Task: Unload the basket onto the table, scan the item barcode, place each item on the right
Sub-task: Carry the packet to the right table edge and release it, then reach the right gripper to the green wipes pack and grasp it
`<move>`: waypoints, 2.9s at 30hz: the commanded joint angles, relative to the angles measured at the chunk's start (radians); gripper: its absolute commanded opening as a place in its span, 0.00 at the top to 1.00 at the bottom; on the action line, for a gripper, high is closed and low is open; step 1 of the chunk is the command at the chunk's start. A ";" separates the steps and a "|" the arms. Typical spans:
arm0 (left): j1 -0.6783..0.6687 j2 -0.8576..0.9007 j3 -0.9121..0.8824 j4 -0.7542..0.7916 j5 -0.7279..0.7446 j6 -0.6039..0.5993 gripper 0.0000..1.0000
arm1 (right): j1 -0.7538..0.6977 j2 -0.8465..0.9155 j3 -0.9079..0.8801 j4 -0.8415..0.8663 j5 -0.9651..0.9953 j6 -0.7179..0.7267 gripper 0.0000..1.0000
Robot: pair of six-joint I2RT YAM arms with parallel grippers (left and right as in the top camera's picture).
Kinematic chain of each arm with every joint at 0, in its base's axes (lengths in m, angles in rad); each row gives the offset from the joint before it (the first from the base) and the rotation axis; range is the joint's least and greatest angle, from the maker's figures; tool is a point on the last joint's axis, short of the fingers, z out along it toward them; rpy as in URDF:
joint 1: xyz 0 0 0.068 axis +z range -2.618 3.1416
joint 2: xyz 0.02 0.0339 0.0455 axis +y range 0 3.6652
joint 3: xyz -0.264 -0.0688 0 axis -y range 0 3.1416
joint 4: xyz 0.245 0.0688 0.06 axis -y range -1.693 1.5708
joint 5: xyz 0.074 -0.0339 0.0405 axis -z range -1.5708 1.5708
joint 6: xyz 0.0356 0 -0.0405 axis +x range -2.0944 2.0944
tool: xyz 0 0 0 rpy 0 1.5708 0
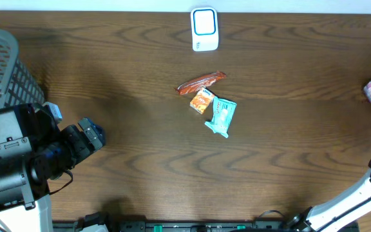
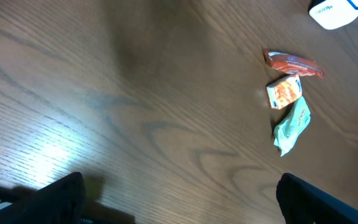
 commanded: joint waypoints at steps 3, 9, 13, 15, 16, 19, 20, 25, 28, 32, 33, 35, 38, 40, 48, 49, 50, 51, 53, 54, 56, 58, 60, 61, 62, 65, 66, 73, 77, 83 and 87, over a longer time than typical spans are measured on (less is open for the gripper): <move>0.000 -0.001 0.004 0.000 0.013 -0.002 0.02 | -0.024 -0.006 -0.034 0.006 -0.086 -0.023 0.42; 0.000 -0.001 0.004 0.000 0.013 -0.002 0.02 | -0.017 -0.114 0.151 -0.188 -0.270 -0.023 0.42; 0.000 -0.001 0.004 0.000 0.013 -0.002 0.02 | 0.014 -0.227 0.262 -0.277 -0.358 -0.026 0.31; 0.000 -0.001 0.004 0.000 0.012 -0.002 0.02 | 0.041 -0.295 0.286 -0.285 -0.471 -0.075 0.20; 0.000 -0.001 0.004 0.000 0.013 -0.002 0.02 | 0.059 -0.331 0.286 -0.286 -0.531 -0.116 0.14; 0.000 -0.001 0.004 0.000 0.013 -0.002 0.02 | 0.131 -0.414 0.286 -0.343 -0.635 -0.244 0.07; 0.000 -0.001 0.004 0.000 0.013 -0.002 0.02 | 0.164 -0.436 0.286 -0.385 -0.642 -0.289 0.04; 0.000 -0.001 0.004 0.000 0.013 -0.002 0.02 | 0.465 -0.473 0.279 -0.689 -0.508 -0.441 0.20; 0.000 -0.001 0.004 0.000 0.013 -0.002 0.02 | 0.655 -0.453 0.234 -0.749 -0.343 -0.442 0.27; 0.000 -0.001 0.004 0.000 0.013 -0.002 0.02 | 0.898 -0.422 0.107 -0.700 -0.145 -0.316 0.27; 0.000 -0.001 0.004 0.000 0.012 -0.002 0.02 | 0.955 -0.410 0.070 -0.676 -0.097 -0.277 0.28; 0.000 -0.001 0.004 0.000 0.013 -0.002 0.02 | 1.056 -0.385 0.005 -0.629 -0.011 -0.211 0.28; 0.000 -0.001 0.004 0.000 0.012 -0.002 0.02 | 1.181 -0.336 -0.079 -0.557 0.126 -0.095 0.28; 0.000 -0.001 0.004 0.000 0.012 -0.002 0.02 | 1.242 -0.296 -0.110 -0.525 0.195 -0.017 0.31; 0.000 -0.001 0.004 0.000 0.013 -0.002 0.02 | 1.414 -0.103 -0.129 -0.447 0.343 0.183 0.46; 0.000 -0.001 0.004 0.000 0.012 -0.002 0.02 | 1.431 -0.077 -0.129 -0.443 0.367 0.191 0.46; 0.000 -0.001 0.004 0.000 0.013 -0.002 0.02 | 1.441 -0.059 -0.129 -0.441 0.388 0.197 0.47; 0.000 -0.001 0.004 0.000 0.012 -0.002 0.02 | 1.452 -0.037 -0.129 -0.441 0.412 0.208 0.48; 0.000 -0.001 0.004 0.000 0.013 -0.002 0.02 | 1.466 -0.004 -0.129 -0.441 0.441 0.211 0.49; 0.000 -0.001 0.004 0.000 0.012 -0.002 0.02 | 1.471 0.014 -0.129 -0.441 0.452 0.211 0.49; 0.000 -0.001 0.004 0.000 0.012 -0.002 0.02 | 1.473 0.042 -0.129 -0.447 0.463 0.211 0.49; 0.000 -0.001 0.004 0.000 0.013 -0.002 0.02 | 1.472 0.065 -0.129 -0.450 0.466 0.210 0.50; 0.000 -0.001 0.004 0.000 0.012 -0.002 0.02 | 1.468 0.079 -0.130 -0.455 0.473 0.206 0.51; 0.000 -0.001 0.004 0.000 0.013 -0.002 0.02 | 1.465 0.084 -0.131 -0.460 0.478 0.206 0.52; 0.000 -0.001 0.004 0.000 0.013 -0.002 0.02 | 1.463 0.087 -0.134 -0.463 0.481 0.204 0.53; 0.000 -0.001 0.004 0.000 0.013 -0.002 0.02 | 1.456 0.088 -0.154 -0.459 0.489 0.203 0.59; 0.000 -0.001 0.004 0.000 0.013 -0.002 0.02 | 1.453 0.088 -0.160 -0.459 0.489 0.202 0.64; 0.000 -0.001 0.004 0.000 0.013 -0.002 0.02 | 1.419 0.068 -0.096 -0.525 0.418 0.076 0.99; 0.000 -0.001 0.004 0.000 0.012 -0.002 0.02 | 1.367 0.026 0.012 -0.589 0.260 -0.072 0.99; 0.000 -0.001 0.004 0.000 0.012 -0.002 0.02 | 1.229 -0.042 0.108 -0.597 -0.395 -0.607 0.99; 0.000 -0.001 0.004 0.000 0.012 -0.002 0.02 | 1.121 -0.044 0.105 -0.728 -0.800 -1.027 0.99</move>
